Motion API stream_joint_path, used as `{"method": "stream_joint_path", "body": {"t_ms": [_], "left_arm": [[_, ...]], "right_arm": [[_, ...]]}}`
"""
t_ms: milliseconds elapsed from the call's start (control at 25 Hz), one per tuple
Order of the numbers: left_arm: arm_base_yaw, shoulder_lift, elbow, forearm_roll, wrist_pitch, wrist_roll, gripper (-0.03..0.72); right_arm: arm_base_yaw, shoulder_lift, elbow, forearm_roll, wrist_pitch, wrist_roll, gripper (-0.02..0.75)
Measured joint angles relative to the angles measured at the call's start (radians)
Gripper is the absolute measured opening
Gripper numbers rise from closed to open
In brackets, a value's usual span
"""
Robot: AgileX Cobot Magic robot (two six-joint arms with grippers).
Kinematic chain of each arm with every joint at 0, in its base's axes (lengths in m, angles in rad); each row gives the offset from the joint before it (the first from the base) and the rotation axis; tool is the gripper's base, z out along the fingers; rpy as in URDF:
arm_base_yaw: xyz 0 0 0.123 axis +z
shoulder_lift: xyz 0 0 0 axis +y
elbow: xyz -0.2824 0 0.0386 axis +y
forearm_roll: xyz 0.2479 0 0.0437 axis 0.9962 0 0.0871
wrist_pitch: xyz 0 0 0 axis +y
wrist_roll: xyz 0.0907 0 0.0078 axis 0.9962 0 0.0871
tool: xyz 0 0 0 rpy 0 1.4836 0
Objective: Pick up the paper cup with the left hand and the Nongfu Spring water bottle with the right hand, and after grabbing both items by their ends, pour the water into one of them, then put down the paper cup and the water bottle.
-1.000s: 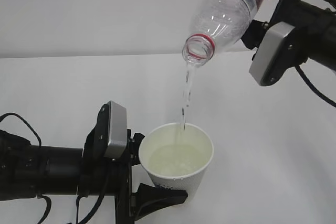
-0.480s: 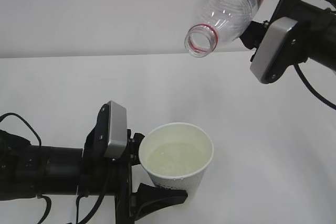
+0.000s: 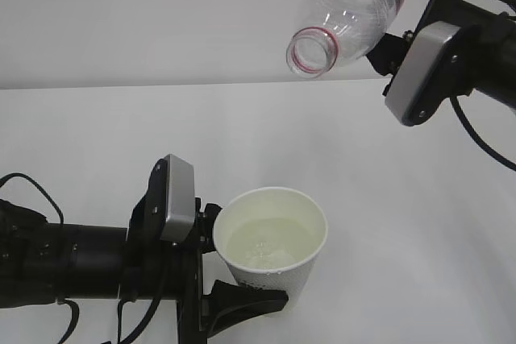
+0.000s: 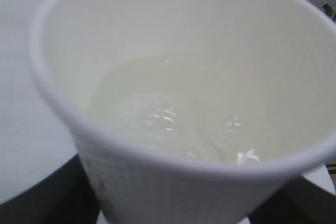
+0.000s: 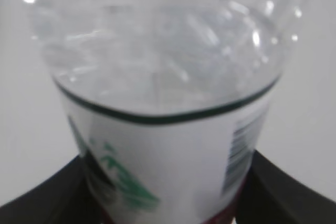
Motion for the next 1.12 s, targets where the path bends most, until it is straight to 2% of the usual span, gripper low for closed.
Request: {"method": "stream_joint_path", "body": {"t_ms": [1120], "left_arm": [[0.000, 0.000, 0.000, -0.002, 0.002, 0.000, 0.536]], "right_arm": [[0.000, 0.000, 0.000, 0.014, 0.000, 0.186, 0.482]]}}
